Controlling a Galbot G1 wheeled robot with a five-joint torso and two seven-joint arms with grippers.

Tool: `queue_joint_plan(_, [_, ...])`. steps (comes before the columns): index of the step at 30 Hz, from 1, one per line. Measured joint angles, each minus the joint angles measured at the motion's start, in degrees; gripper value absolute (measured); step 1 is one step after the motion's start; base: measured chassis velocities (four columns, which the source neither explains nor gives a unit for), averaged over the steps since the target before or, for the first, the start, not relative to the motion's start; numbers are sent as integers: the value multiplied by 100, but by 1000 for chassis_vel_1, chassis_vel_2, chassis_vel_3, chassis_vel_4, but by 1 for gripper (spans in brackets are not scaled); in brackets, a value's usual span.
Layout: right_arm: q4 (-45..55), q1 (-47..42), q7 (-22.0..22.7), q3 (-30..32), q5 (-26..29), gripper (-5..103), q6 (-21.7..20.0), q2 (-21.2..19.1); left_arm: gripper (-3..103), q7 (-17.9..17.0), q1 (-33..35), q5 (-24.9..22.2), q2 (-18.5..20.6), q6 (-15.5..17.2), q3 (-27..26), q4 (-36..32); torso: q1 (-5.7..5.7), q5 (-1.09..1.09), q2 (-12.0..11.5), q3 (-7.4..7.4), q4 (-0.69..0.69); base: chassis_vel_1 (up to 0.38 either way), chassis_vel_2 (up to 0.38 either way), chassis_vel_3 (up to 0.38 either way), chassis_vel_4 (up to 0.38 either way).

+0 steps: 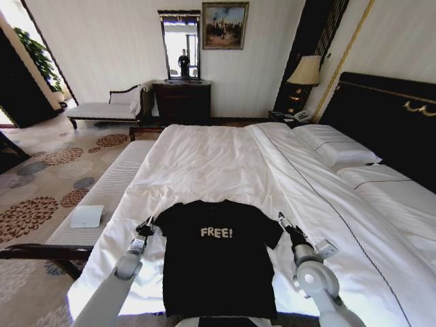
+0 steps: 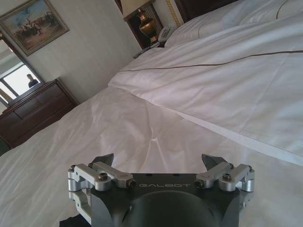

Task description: Fold the clothes on the bed.

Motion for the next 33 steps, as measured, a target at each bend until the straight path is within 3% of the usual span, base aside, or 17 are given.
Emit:
queue_joint_plan(2, [-21,11,-6,-10,-4,100,0,2,20,3,102,-335,2,46,-191,-164,0,0,0,0,1,0,0,0,0])
queue_joint_plan(3, [-21,11,-6,-10,-4,100,0,2,20,3,102,-335,2,46,-191,-164,0,0,0,0,1,0,0,0,0])
queue_joint_plan(5, [-28,19,-8,-22,-6,100,0,9,30,34,206,-880,-23,131,-334,-362,0,0,0,0,0,0,0,0,0])
queue_joint_plan(8, [-33,35,-10,-29,-6,100,0,8,42,64,355,-2192,-116,481,-583,-796,0,-1,0,0,1,0,0,0,0])
queue_joint_plan(9, [-33,35,-10,-29,-6,100,0,8,42,64,355,-2192,-116,481,-583,-796,0,-1,0,0,1,0,0,0,0])
queue_joint_plan(10, [-34,39,-10,-30,-6,100,0,4,46,53,380,-2545,-144,601,-651,-928,-1,0,0,0,1,0,0,0,0])
queue_joint_plan(12, [-37,52,-10,-30,-5,100,0,-10,57,-60,425,-3704,-242,925,-811,-1330,0,0,0,0,0,0,0,0,0])
queue_joint_plan(14, [-37,53,-10,-30,-5,100,0,-11,57,-85,432,-3898,-259,978,-832,-1398,0,0,0,0,0,0,0,0,0])
queue_joint_plan(16, [-37,56,-10,-30,-3,100,0,-16,68,-174,465,-4585,-330,1172,-916,-1655,0,1,0,0,-1,0,0,0,0])
queue_joint_plan(17, [-31,55,-10,-20,-1,100,1,-23,74,-286,547,-5202,-440,1370,-973,-1874,0,1,0,0,-1,0,0,0,0])
queue_joint_plan(18, [-22,52,-10,-9,2,100,1,-30,80,-309,620,-5368,-501,1454,-972,-1931,0,1,0,0,-1,0,0,0,0])
queue_joint_plan(20, [-16,45,-10,2,3,100,3,-36,80,-317,669,-5400,-543,1482,-962,-1937,0,1,0,0,0,0,0,0,0])
queue_joint_plan(24, [18,2,-10,49,11,100,13,-54,99,-331,811,-5495,-832,1571,-881,-1858,0,0,0,0,0,0,0,0,0])
queue_joint_plan(32, [21,-51,-10,78,9,100,29,-49,103,-434,742,-5453,-1004,1643,-739,-1783,-1,1,0,0,-1,0,0,0,0])
queue_joint_plan(33, [21,-55,-9,79,9,100,31,-46,99,-468,715,-5440,-1008,1665,-718,-1776,-1,1,0,0,-1,0,0,0,0])
